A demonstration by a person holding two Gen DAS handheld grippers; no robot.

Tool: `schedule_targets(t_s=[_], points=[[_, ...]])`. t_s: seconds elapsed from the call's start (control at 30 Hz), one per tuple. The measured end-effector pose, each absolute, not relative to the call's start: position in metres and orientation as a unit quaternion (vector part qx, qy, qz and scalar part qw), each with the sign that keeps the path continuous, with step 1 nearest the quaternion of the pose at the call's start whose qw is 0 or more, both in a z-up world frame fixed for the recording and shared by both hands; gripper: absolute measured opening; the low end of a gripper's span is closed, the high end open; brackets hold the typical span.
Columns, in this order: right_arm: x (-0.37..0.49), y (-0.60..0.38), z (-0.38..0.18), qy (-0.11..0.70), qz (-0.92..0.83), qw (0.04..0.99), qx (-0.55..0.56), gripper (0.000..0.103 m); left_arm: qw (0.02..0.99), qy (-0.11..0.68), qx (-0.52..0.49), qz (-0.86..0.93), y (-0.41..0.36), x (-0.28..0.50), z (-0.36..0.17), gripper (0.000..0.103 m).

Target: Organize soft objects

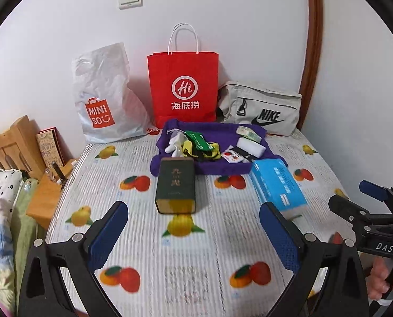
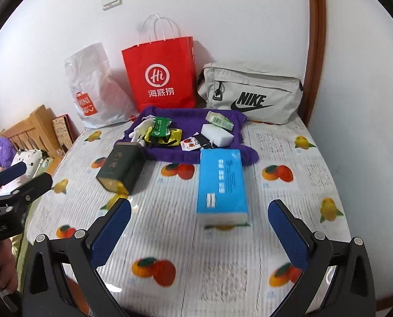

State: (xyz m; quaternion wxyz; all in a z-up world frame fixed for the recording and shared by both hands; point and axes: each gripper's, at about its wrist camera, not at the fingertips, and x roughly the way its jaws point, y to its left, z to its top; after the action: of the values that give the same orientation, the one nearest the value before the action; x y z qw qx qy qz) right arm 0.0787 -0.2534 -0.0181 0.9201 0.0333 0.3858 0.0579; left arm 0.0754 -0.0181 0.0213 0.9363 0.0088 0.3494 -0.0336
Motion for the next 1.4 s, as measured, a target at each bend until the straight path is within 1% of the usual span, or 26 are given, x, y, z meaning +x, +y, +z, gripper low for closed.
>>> schedule_targets(t_s=[0.3, 0.5, 1.4], points=[[0.021, -0.262, -0.012, 0.362, 0.06, 0.93, 0.031, 0.102, 0.94, 0.339, 0.0, -0.028, -0.024, 0.017, 0.016, 0.101], [0.004, -0.259, -0.008, 0.356, 0.06, 0.932, 0.024, 0.102, 0.945, 0.326, 0.006, -0.025, -0.028, 0.002, 0.025, 0.101], [-0.002, -0.26, -0.008, 0.355, 0.063, 0.932, 0.038, 0.102, 0.946, 0.324, 0.008, -0.015, -0.028, -0.005, 0.028, 0.101]])
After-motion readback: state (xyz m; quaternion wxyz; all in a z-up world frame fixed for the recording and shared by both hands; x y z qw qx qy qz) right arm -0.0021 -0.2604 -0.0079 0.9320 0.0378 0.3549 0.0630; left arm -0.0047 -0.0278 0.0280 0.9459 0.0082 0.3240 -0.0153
